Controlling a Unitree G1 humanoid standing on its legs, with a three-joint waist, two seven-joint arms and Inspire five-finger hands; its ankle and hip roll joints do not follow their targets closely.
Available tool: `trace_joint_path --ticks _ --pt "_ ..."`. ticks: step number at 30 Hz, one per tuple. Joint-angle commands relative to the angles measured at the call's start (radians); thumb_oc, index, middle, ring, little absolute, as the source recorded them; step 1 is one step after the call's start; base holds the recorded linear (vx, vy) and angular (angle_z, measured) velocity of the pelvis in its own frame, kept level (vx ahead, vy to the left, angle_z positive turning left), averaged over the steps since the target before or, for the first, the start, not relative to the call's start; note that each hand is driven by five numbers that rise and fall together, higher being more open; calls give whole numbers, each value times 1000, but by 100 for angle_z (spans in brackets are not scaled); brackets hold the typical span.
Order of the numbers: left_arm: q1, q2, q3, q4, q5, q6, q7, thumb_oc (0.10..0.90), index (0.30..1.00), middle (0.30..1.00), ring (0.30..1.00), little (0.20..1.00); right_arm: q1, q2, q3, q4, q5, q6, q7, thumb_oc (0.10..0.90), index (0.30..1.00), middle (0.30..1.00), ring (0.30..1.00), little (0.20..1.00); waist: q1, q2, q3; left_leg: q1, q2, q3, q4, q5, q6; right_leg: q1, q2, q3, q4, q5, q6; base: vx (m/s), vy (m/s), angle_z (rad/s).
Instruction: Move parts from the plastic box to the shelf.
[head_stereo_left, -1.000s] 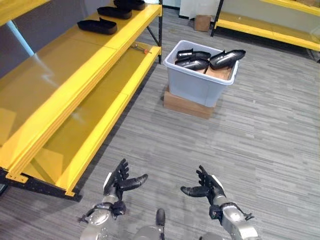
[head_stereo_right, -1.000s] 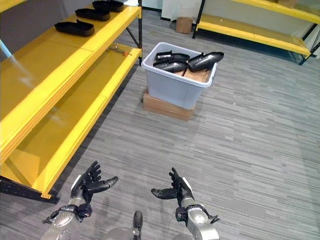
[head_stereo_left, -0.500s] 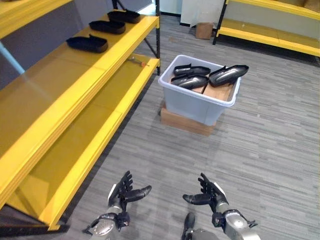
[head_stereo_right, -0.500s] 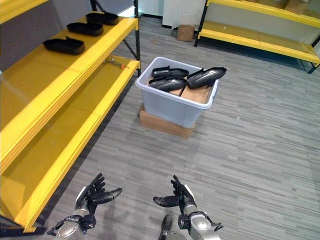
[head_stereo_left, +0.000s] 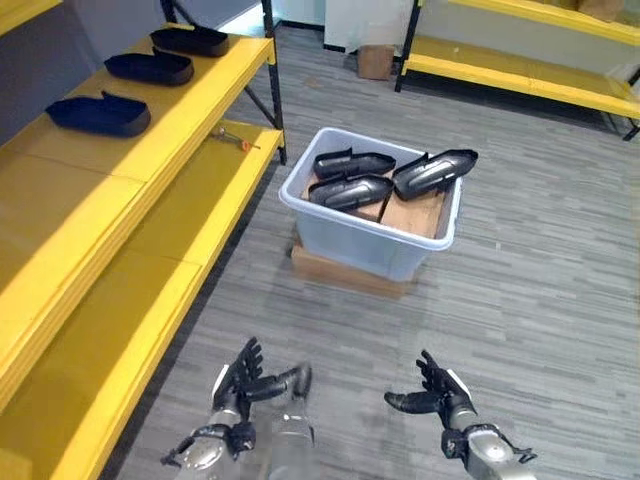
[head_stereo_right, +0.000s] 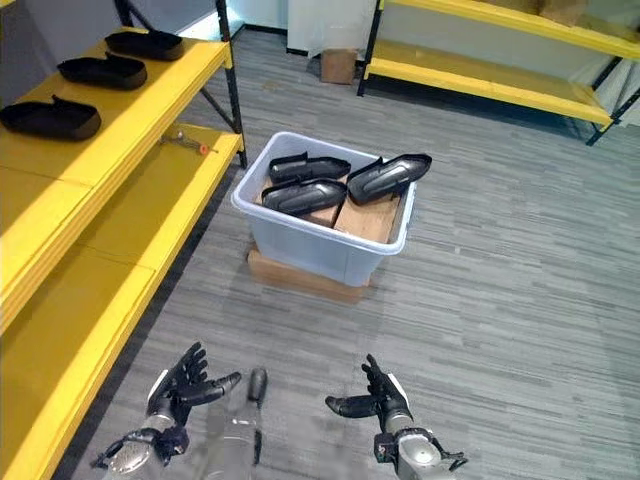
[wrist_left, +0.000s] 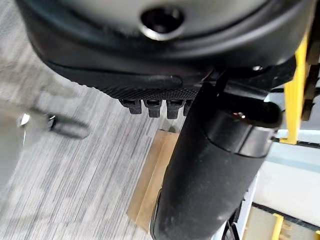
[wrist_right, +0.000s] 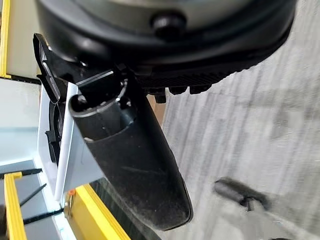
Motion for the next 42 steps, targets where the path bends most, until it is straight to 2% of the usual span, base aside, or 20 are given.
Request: trace_joint_path --ticks 1,5,8,9,10,11,12,14,16,17,20,22,23,26,30,34,37,39,40,42 --pt "-23 51 2 -128 9 -94 -12 900 1000 1000 1000 1000 -41 2 -23 -95 -2 -73 25 900 1000 1000 1000 1000 8 6 -33 110 68 -20 -32 79 -11 -132 25 -16 8 39 12 239 247 -8" --pt "-26 79 2 -135 12 -94 -8 900 1000 1000 1000 1000 -54 19 -13 -106 -7 -67 37 900 1000 1000 1000 1000 16 -14 -55 104 21 -3 57 -10 39 -144 -34 -5 91 32 45 222 246 -4" --pt "-33 91 -5 -134 21 -90 -2 900 1000 1000 1000 1000 -67 32 -4 -106 -13 -65 42 900 1000 1000 1000 1000 11 -9 -60 125 -11 13 83 -58 77 -217 -70 12 259 68 77 172 263 1" --pt "-37 97 -7 -138 24 -90 0 900 1000 1000 1000 1000 -69 36 -2 -110 -14 -64 44 900 1000 1000 1000 1000 3 -5 -54 142 -22 17 87 -72 89 -255 -85 16 344 109 90 155 354 -15" --pt "-46 106 -16 -138 31 -90 4 900 1000 1000 1000 1000 -73 40 6 -113 -15 -63 47 900 1000 1000 1000 1000 -21 18 -42 175 -29 14 73 -80 109 -329 -88 24 491 183 103 98 263 -3" --pt "-47 106 -15 -138 31 -90 4 900 1000 1000 1000 1000 -73 40 6 -113 -15 -63 47 900 1000 1000 1000 1000 -19 17 -42 175 -31 16 72 -80 109 -332 -91 26 496 181 104 92 250 22" --pt "-49 108 -21 -138 37 -89 4 900 1000 1000 1000 1000 -72 41 12 -115 -17 -62 50 900 1000 1000 1000 1000 -30 29 -34 196 -31 17 63 -85 119 -362 -85 29 563 189 104 110 170 35" --pt "-45 107 -19 -139 44 -82 4 900 1000 1000 1000 1000 -70 44 19 -113 -25 -54 53 900 1000 1000 1000 1000 -40 46 -23 237 -30 33 52 -104 132 -416 -111 -2 604 194 98 182 188 20" --pt "-42 103 -18 -141 33 -81 -3 900 1000 1000 1000 1000 -72 41 21 -115 -20 -48 54 900 1000 1000 1000 1000 -48 54 -18 266 -30 49 50 -123 128 -439 -139 -50 514 174 81 233 50 -17" --pt "-38 101 -14 -140 22 -80 -8 900 1000 1000 1000 1000 -79 38 21 -111 -22 -43 49 900 1000 1000 1000 1000 -49 59 -10 289 -20 57 53 -142 114 -434 -167 -93 351 177 78 236 -70 7" --pt "-26 96 -2 -137 19 -82 -15 900 1000 1000 1000 1000 -94 36 23 -109 -38 -42 45 900 1000 1000 1000 1000 -42 54 -5 324 -1 71 29 -155 92 -435 -214 -141 121 266 113 160 -127 -21" --pt "-19 92 5 -140 22 -85 -15 900 1000 1000 1000 1000 -94 36 21 -112 -45 -40 45 900 1000 1000 1000 1000 -44 53 -3 340 4 76 13 -156 88 -444 -223 -141 86 303 127 153 -112 -74" --pt "-8 81 10 -137 25 -84 -24 900 1000 1000 1000 1000 -81 34 20 -124 -47 -37 51 900 1000 1000 1000 1000 -47 42 -12 367 6 76 -15 -159 79 -419 -213 -134 52 305 135 255 -186 -30" --pt "-1 61 7 -129 26 -85 -26 900 1000 1000 1000 1000 -73 32 16 -119 -41 -38 51 900 1000 1000 1000 1000 -51 31 -43 394 29 80 -51 -156 57 -390 -185 -163 32 300 126 259 -192 -14" --pt "-3 54 2 -125 12 -84 -26 900 1000 1000 1000 1000 -68 12 6 -129 -15 -49 46 900 1000 1000 1000 1000 -64 28 -59 394 83 69 -28 -169 27 -380 -140 -169 63 247 99 194 -210 14" --pt "-11 52 -8 -123 2 -83 -27 900 1000 1000 1000 1000 -74 -2 1 -134 3 -60 36 900 1000 1000 1000 1000 -72 31 -63 386 136 74 1 -169 -1 -368 -97 -181 63 201 72 137 -210 2" --pt "-12 47 -10 -119 0 -80 -23 900 1000 1000 1000 1000 -71 -10 -6 -135 12 -63 30 900 1000 1000 1000 1000 -77 41 -71 388 169 82 15 -142 -20 -364 -65 -177 61 178 55 131 -180 -9" --pt "-5 42 -4 -118 -1 -78 -22 900 1000 1000 1000 1000 -76 -13 -4 -125 16 -66 24 900 1000 1000 1000 1000 -76 49 -69 370 192 93 86 -115 -39 -350 -34 -167 54 151 31 150 -223 -12" --pt "-7 36 -3 -118 -1 -76 -21 900 1000 1000 1000 1000 -76 -14 1 -115 15 -69 23 900 1000 1000 1000 1000 -68 52 -57 337 200 83 196 -88 -49 -326 -12 -157 42 135 9 105 -199 -14" --pt "-4 33 -4 -120 -3 -75 -24 900 1000 1000 1000 1000 -75 -19 6 -118 16 -70 26 900 1000 1000 1000 1000 -58 44 -41 277 181 49 330 -61 -46 -299 -5 -151 26 129 -9 35 -119 -23"
